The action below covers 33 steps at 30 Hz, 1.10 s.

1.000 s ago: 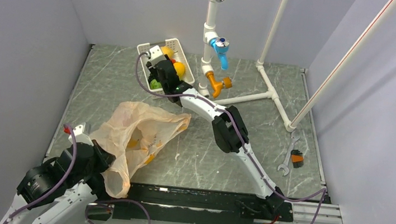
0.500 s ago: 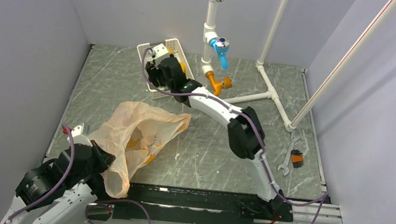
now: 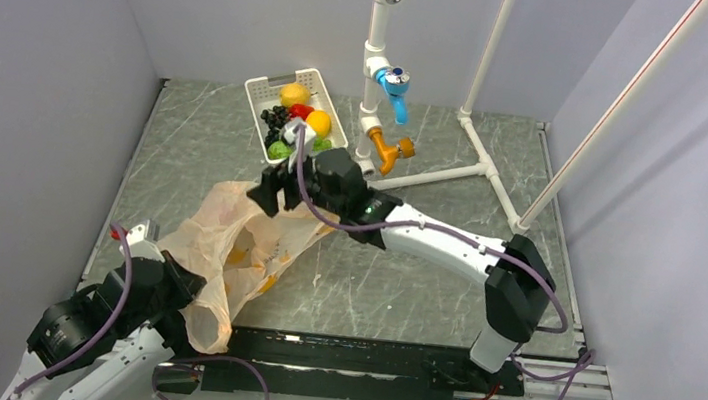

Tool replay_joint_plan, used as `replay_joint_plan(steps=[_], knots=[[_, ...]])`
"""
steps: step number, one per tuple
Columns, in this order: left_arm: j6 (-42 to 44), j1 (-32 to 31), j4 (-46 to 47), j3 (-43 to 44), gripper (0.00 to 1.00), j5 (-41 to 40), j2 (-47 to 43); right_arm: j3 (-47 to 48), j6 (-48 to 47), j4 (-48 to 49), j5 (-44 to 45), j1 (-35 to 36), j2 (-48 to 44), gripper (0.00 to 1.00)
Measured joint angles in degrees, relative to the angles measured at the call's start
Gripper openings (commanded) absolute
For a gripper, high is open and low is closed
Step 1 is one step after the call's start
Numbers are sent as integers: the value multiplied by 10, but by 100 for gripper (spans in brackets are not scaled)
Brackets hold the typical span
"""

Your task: Take the fake fruits out of the plastic bag

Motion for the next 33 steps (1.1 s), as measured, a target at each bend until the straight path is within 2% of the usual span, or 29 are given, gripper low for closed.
replay_joint_plan(steps=[6,12,15,20,24,30,33], knots=[[0,0,0,0,0,0,-6,-121,28,77,-42,23,-37,55],[-6,0,0,0,0,-1,-19,-208,110,249,-49,36,-39,56],[-6,0,0,0,0,-1,-24,-260,141,325,-24,68,-36,55],[-6,0,0,0,0,-1,-25,-281,146,418,29,124,-3,52],[-6,0,0,0,0,-1,-25,-281,139,454,68,146,43,51],[-7,0,0,0,0,-1,-25,-275,132,460,105,149,112,52],[-6,0,0,0,0,-1,-27,-240,123,438,113,149,145,55]])
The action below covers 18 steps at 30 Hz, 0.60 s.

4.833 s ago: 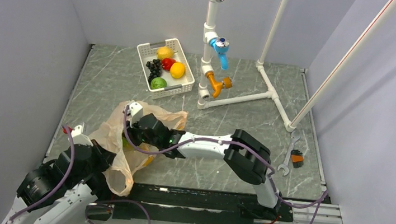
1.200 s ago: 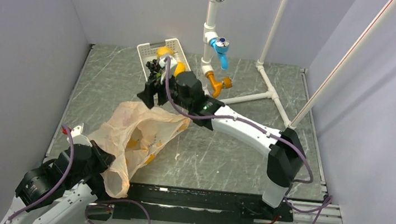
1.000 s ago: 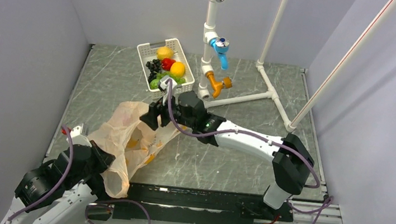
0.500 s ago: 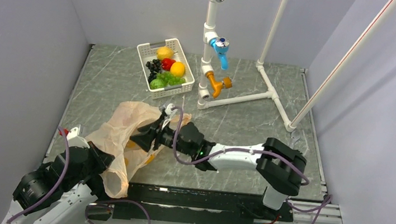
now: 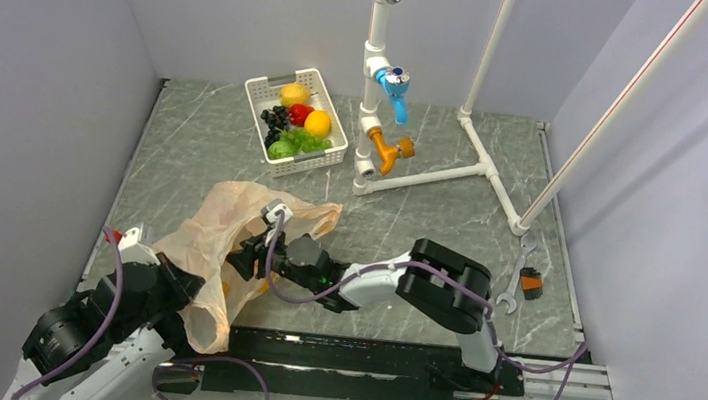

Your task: Take the fake fruits out of the plastic bag

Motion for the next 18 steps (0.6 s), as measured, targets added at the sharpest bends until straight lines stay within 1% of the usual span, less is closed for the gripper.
replay_joint_plan(steps=[5,7,11,16,18], knots=[[0,0,0,0,0,0,-3,72,-28,-36,13,0,45,57],[0,0,0,0,0,0,-3,110,-42,-53,17,0,69,61],[0,0,0,0,0,0,-3,177,-70,-84,26,-1,113,64],[0,0,0,0,0,0,-2,232,-82,-112,28,-6,149,67],[0,0,0,0,0,0,-2,257,-86,-123,30,-11,165,70]])
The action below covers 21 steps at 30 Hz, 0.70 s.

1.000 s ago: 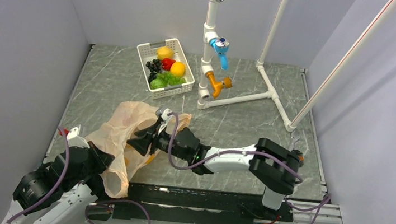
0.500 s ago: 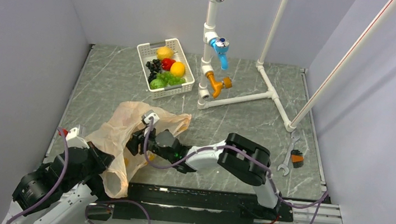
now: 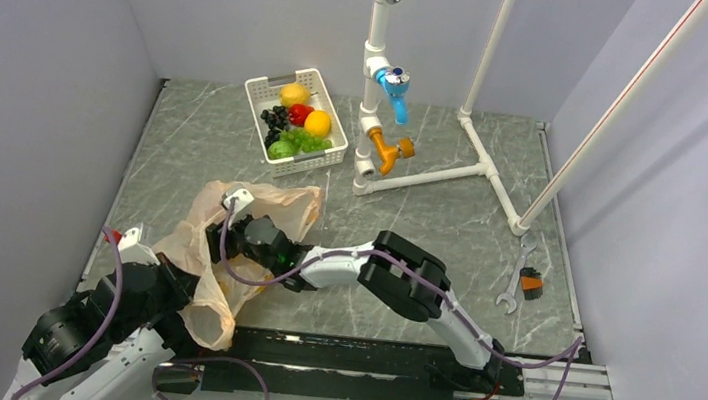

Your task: Take the fake fruits out of the plastic bag

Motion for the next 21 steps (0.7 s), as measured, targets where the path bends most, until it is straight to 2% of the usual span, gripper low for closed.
replay_joint_plan(steps=[13,21], knots=[[1,0,0,0,0,0,16,90,-43,-42,16,-20,67,91],[1,0,0,-2,0,0,20,208,-61,-80,10,-25,155,95]])
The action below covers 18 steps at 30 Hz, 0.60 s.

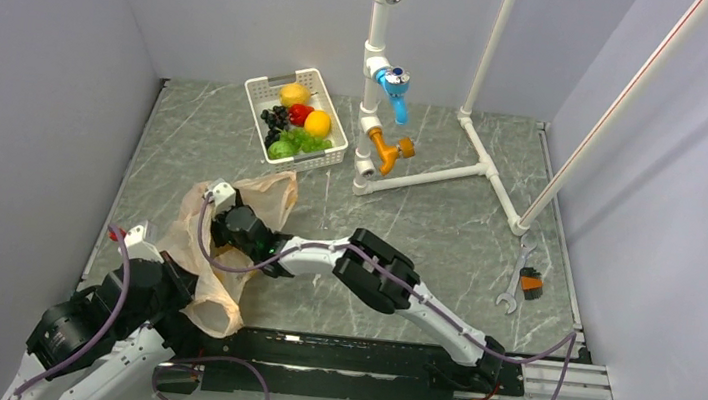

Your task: Take the fake fruits out of the plastic bag

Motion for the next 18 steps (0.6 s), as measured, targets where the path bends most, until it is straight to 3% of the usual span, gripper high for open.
replay_joint_plan(steps=[5,9,18], knots=[[0,0,0,0,0,0,1,60,-2,-34,0,-2,48,89],[0,0,0,0,0,0,7,73,-2,-40,-7,-7,53,63],[1,0,0,0,0,1,11,-21,-2,-21,-29,-21,-3,26]])
